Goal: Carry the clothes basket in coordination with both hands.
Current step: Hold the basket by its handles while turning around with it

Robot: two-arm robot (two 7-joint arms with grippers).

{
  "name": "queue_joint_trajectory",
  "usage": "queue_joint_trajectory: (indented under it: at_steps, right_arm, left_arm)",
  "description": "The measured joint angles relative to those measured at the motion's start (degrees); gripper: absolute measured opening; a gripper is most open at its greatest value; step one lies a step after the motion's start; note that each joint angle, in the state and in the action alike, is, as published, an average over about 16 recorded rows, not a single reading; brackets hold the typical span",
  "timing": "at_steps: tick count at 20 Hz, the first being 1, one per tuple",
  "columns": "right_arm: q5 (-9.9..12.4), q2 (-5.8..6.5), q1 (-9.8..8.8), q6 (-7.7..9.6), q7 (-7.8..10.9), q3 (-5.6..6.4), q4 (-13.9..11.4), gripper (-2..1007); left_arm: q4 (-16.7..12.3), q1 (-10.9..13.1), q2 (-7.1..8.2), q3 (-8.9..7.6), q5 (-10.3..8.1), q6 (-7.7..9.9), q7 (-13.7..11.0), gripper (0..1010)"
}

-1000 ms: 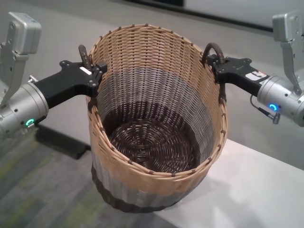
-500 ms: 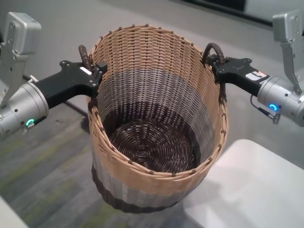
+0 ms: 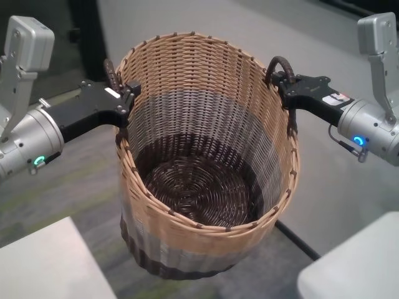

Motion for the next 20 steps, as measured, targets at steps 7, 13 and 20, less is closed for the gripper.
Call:
queue_joint_trajectory:
  at_steps: [7, 13, 20]
  right_arm:
    - [0.0, 0.0, 0.0, 0.0, 0.0, 0.0, 0.0, 29]
    - [0.0, 0.0, 0.0, 0.0, 0.0, 0.0, 0.0, 29]
    - [0.0, 0.0, 0.0, 0.0, 0.0, 0.0, 0.0, 29]
  left_arm:
    - [0.0, 0.0, 0.0, 0.0, 0.0, 0.0, 0.0, 1]
    - [0.0, 0.0, 0.0, 0.0, 0.0, 0.0, 0.0, 1]
    - [0.0, 0.0, 0.0, 0.0, 0.0, 0.0, 0.0, 1]
